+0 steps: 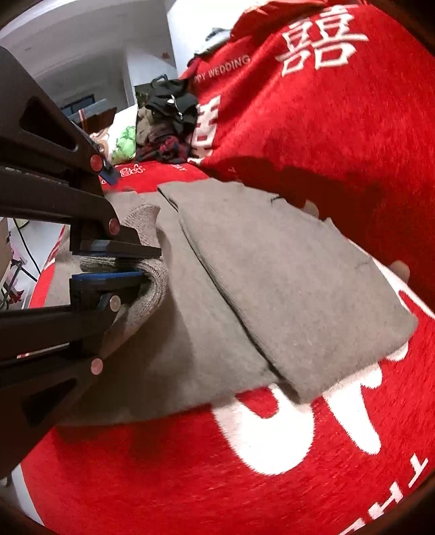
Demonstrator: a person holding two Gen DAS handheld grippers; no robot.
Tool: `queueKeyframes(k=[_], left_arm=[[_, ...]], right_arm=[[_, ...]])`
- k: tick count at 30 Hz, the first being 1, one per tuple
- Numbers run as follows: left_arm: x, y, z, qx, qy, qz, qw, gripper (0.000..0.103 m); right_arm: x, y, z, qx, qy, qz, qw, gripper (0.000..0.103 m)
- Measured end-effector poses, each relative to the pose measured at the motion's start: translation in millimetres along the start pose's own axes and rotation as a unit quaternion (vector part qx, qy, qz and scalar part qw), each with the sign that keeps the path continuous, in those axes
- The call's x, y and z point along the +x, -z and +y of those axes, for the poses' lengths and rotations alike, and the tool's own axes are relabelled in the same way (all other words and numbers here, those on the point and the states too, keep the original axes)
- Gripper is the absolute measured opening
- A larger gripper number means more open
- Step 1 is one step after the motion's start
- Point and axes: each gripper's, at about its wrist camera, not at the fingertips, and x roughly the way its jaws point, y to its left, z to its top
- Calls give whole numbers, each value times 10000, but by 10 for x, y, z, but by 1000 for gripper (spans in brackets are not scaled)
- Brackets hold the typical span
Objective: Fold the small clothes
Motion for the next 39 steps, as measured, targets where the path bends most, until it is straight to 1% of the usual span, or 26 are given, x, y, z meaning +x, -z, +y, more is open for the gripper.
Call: queueKeyframes(k=[2, 3, 4, 6, 7, 8, 9, 10, 11, 13, 15, 17, 19, 23, 26, 29, 30, 31, 32, 33, 34, 35, 38, 39], left_arm=[[23, -53, 2, 69, 29, 76, 9999, 84], [58, -89, -14, 182, 12, 174, 9997, 84], [90, -100, -18, 268, 8, 248, 9993, 84], [209, -99, -58, 491, 39, 531, 9974, 84], [285, -95, -88, 588, 2, 673, 9960, 84], [368, -90, -117, 687, -52, 800, 9944, 84], [424, -83, -139, 752, -78, 889, 9932, 84], [506, -79, -167, 824, -103, 1007, 9915, 84], [566, -76, -196, 863, -103, 1101, 9901, 84], [673, -83, -234, 915, -109, 1226, 9882, 84], [769, -95, -261, 960, -171, 1324, 9864, 84], [872, -108, -273, 940, -231, 1463, 9845, 84], [912, -120, -286, 913, -265, 1525, 9837, 84], [906, -116, -273, 923, -252, 1555, 9832, 84], [902, -115, -222, 939, -129, 1572, 9830, 84], [885, -126, -180, 1013, 76, 1587, 9821, 84], [874, -126, -163, 1031, 138, 1577, 9820, 81], [856, -127, -151, 1065, 187, 1538, 9822, 62], [841, -131, -144, 1118, 181, 1505, 9821, 52], [826, -136, -148, 1165, 190, 1485, 9818, 32], [803, -137, -137, 1166, 369, 1505, 9810, 9], [781, -134, -136, 1144, 534, 1522, 9803, 9], [565, -103, -200, 1430, 642, 1206, 9802, 9], [488, -101, -206, 1472, 698, 1117, 9803, 9]], right_arm=[[8, -45, -9, 41, 45, 56, 10000, 9], [5, -66, -16, 49, 91, 76, 9999, 11], [-13, -86, -26, 44, 189, 90, 9998, 11], [-33, -140, 20, -69, 430, 62, 9990, 15], [-65, -167, 43, -176, 564, 23, 9982, 25], [-96, -188, 81, -313, 678, -11, 9972, 40], [-126, -207, 130, -495, 803, -27, 9955, 46], [-138, -221, 183, -699, 929, -6, 9932, 49], [-131, -227, 246, -911, 1067, 48, 9901, 49], [-80, -230, 362, -1404, 1388, 222, 9801, 49], [10, -228, 454, -1852, 1696, 392, 9672, 49], [111, -257, 495, -2111, 1915, 501, 9572, 49], [185, -301, 480, -2156, 1963, 578, 9548, 49], [340, -403, 424, -2099, 1939, 731, 9555, 49], [457, -410, 405, -2112, 2013, 832, 9529, 49], [499, -362, 427, -2187, 2047, 797, 9507, 49], [509, -341, 439, -2189, 2059, 772, 9506, 49], [517, -318, 451, -2180, 2083, 734, 9506, 49], [532, -299, 461, -2177, 2119, 691, 9502, 49], [547, -280, 473, -2190, 2177, 646, 9489, 47], [557, -251, 493, -2226, 2247, 602, 9467, 33], [570, -208, 521, -2271, 2385, 561, 9426, 7], [492, -42, 655, -2377, 2583, 305, 9359, 7], [437, 47, 734, -2486, 2675, 179, 9308, 7]])
